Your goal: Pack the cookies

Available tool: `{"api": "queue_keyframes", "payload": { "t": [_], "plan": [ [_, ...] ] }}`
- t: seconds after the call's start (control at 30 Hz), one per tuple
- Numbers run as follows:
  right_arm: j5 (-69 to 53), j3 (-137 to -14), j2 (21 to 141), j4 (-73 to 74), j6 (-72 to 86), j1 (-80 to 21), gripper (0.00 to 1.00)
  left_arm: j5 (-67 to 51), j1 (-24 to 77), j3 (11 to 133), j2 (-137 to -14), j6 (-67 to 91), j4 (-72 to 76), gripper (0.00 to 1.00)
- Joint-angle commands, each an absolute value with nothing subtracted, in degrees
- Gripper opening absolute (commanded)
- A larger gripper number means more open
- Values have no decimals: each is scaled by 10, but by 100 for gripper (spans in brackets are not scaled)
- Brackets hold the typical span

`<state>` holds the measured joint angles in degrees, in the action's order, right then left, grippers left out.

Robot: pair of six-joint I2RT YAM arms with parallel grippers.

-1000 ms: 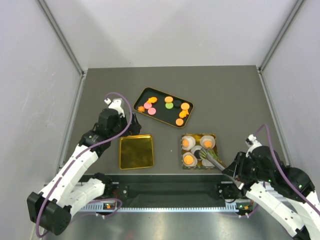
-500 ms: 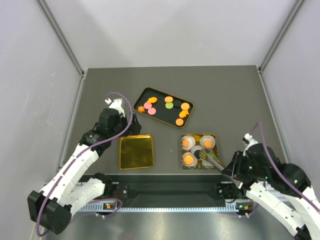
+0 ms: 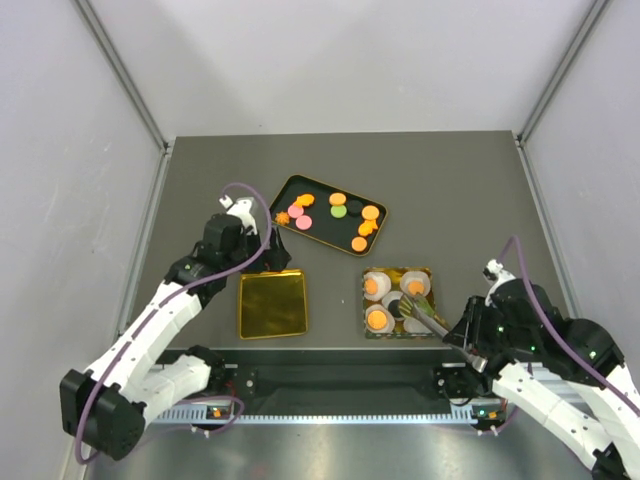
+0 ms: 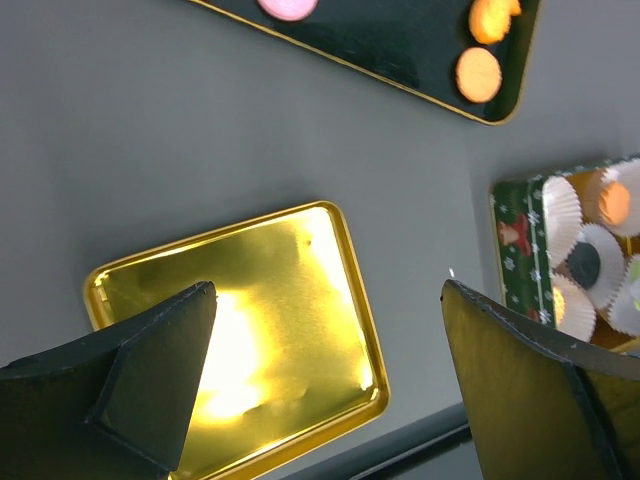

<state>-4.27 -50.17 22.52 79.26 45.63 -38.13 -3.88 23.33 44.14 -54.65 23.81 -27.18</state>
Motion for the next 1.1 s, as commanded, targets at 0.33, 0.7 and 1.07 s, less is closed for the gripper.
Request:
{"api": "queue_keyframes", "payload": {
  "t": [0.33, 0.7, 1.07],
  "plan": [
    [-38, -530, 235, 860, 446, -387, 29, -78, 372, 495, -696, 316, -109, 98],
    [-29, -533, 252, 860, 437, -388, 31, -40, 448, 570, -888, 312, -35, 91],
    [-25, -537, 255, 860, 439, -388, 31, -54, 466, 615, -986, 291, -18, 83]
  ]
}}
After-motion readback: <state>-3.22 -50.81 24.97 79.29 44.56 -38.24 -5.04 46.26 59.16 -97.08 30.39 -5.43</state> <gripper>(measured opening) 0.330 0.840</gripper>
